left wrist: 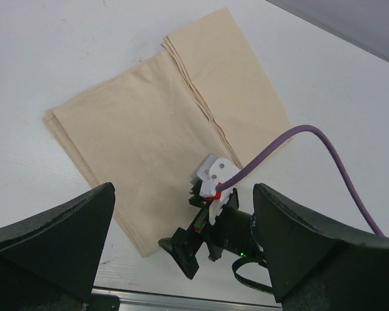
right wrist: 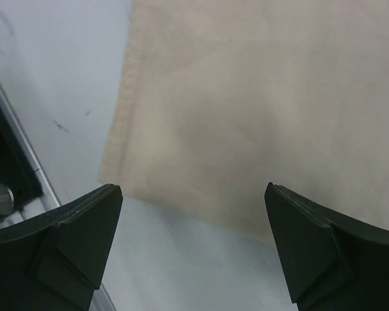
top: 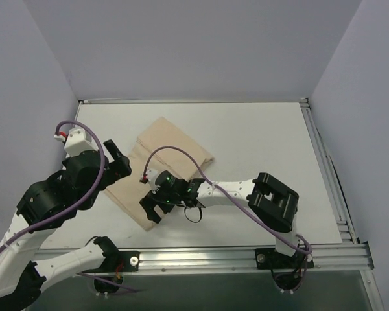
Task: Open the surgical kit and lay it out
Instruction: Open the surgical kit at the center of the board.
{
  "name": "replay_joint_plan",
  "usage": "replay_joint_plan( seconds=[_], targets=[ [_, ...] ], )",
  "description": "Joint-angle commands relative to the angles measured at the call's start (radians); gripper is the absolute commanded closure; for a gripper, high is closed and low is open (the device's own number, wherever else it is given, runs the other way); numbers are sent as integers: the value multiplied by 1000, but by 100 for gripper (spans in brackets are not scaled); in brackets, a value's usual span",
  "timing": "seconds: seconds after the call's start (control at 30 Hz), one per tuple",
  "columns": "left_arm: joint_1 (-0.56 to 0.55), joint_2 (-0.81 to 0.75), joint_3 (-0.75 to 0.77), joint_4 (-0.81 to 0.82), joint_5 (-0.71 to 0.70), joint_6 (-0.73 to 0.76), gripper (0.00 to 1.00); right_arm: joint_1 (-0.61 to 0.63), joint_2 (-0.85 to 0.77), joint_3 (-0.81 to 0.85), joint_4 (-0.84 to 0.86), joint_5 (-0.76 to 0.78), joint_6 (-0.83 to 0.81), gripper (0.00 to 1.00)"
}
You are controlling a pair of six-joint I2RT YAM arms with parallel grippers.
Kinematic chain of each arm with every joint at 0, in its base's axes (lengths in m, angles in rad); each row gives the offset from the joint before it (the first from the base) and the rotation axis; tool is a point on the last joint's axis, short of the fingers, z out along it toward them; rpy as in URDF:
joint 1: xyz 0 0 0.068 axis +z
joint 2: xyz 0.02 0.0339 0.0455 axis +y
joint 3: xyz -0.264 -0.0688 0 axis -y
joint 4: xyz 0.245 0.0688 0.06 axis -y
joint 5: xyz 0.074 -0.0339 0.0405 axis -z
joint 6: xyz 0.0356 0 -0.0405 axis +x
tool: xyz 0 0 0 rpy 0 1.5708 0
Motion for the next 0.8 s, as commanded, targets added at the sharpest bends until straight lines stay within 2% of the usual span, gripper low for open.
replay_joint_plan(
  seconds=[0.0,0.2,0.37,0.43,0.47,0.5,0.77],
  targets=[
    [0,24,-14,32,5,3,4,-32,-150,-19,48,155,44,0],
    [0,70,-56,84,34,14,3,-136,-274,-125,34,347,175,0],
    [1,79,-118,149,62,35,0,-258,-356,-260,106,320,288,2],
    [1,81,-127,169,72,40,0,-296,-362,-295,129,292,321,15],
    [3,81,-129,175,75,47,0,-307,-362,-307,143,286,331,29],
    [3,81,-130,184,78,49,0,-315,-364,-320,181,251,350,33],
    [3,104,-112,200,95,67,0,-362,-338,-406,308,225,443,28]
  ],
)
